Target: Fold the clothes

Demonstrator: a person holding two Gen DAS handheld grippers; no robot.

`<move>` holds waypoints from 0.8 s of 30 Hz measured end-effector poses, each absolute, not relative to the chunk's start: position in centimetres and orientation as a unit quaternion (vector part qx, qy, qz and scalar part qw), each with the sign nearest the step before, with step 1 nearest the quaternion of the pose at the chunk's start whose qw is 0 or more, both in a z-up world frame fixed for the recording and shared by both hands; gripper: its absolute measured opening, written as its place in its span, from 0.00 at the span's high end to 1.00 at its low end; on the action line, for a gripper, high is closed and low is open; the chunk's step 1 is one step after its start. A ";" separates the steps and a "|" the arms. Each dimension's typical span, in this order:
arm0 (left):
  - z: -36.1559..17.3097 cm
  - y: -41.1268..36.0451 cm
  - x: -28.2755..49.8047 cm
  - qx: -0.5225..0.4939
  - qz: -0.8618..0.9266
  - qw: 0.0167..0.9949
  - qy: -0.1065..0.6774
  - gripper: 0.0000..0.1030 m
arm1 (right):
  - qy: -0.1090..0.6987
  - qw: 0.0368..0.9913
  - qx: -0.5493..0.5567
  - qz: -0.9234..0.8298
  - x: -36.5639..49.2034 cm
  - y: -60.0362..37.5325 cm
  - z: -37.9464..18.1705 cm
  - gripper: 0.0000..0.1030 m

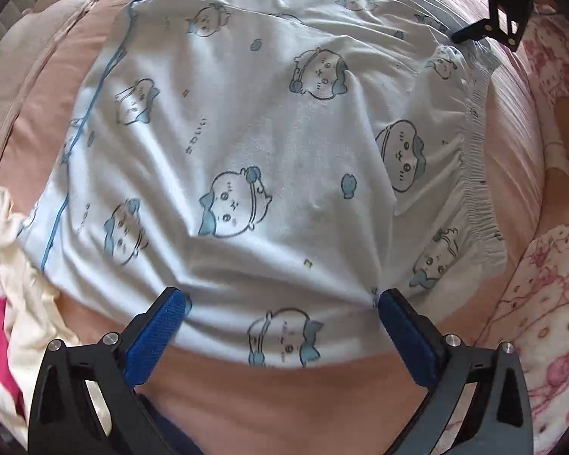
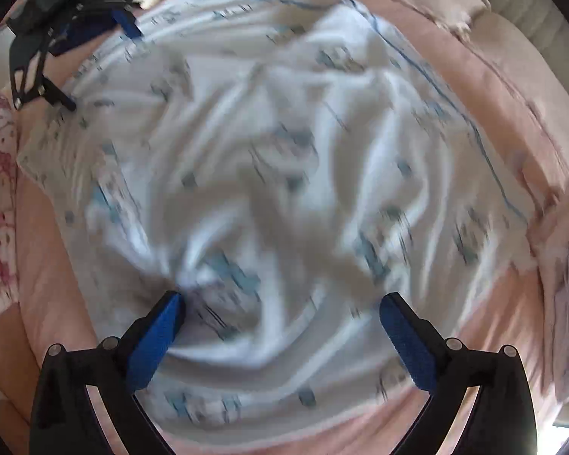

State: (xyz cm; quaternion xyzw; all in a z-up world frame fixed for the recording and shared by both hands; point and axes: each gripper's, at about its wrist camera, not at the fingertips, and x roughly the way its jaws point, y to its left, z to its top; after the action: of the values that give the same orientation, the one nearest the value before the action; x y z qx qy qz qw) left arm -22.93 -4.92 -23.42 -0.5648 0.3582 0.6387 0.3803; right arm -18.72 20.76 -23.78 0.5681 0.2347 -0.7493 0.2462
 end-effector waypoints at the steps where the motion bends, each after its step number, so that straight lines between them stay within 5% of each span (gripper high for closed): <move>1: -22.7 -4.1 -22.5 -0.552 0.646 0.389 0.357 0.00 | 0.228 0.238 0.567 -0.755 -18.1 22.0 -23.4 0.00; 6: -23.5 1.9 -20.9 -0.545 0.653 0.403 0.339 0.00 | 0.196 0.183 0.556 -0.787 -19.3 20.5 -22.5 0.00; 14: -24.1 -0.7 -17.0 -0.575 0.600 0.389 0.399 0.00 | 0.172 0.212 0.614 -0.740 -15.8 22.9 -23.3 0.00; 19: -21.7 0.6 -19.8 -0.565 0.679 0.359 0.303 0.00 | 0.063 0.199 0.556 -0.804 -17.7 24.2 -20.0 0.00; 24: -23.9 0.9 -22.1 -0.608 0.679 0.296 0.286 0.00 | 0.168 0.170 0.581 -0.778 -17.8 21.7 -23.5 0.00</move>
State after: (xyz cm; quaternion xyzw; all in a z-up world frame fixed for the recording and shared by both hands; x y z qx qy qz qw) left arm -22.10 0.92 -23.91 -0.6080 0.2862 0.6789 0.2958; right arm -17.76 21.72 -23.50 0.5814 0.1677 -0.7779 0.1696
